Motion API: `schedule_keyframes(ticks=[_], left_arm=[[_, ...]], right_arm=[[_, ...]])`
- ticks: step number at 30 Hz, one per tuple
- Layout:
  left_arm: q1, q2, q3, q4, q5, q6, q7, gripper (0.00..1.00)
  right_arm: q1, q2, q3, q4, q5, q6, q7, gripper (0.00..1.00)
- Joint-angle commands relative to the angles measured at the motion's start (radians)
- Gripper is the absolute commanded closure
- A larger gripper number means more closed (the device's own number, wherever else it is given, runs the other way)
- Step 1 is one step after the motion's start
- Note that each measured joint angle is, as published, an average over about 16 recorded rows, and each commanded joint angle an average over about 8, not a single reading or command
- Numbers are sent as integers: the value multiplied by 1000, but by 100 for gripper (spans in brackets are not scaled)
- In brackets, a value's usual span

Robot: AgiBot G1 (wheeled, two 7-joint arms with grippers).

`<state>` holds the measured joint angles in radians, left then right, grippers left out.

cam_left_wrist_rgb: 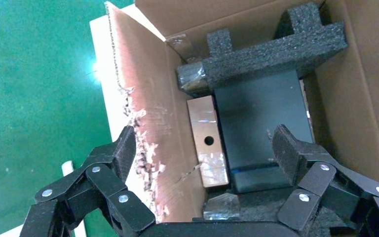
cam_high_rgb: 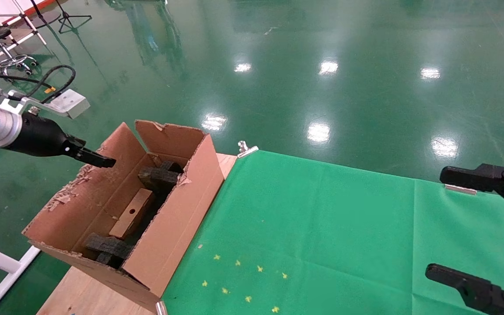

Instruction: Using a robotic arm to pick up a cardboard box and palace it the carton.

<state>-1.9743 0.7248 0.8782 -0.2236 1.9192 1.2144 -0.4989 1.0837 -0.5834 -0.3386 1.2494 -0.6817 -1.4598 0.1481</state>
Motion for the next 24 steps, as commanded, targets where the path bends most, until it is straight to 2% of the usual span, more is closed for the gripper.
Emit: schedule_keyframes(ticks=[1,24], left_arm=[[2,-3,-2,4,3,-1,-1,0],[341,-45,-227,-399,-448,106,118,0]], right_arm=[[0,0,0,0,0,0,0,0],[0,0,0,0,0,0,0,0]])
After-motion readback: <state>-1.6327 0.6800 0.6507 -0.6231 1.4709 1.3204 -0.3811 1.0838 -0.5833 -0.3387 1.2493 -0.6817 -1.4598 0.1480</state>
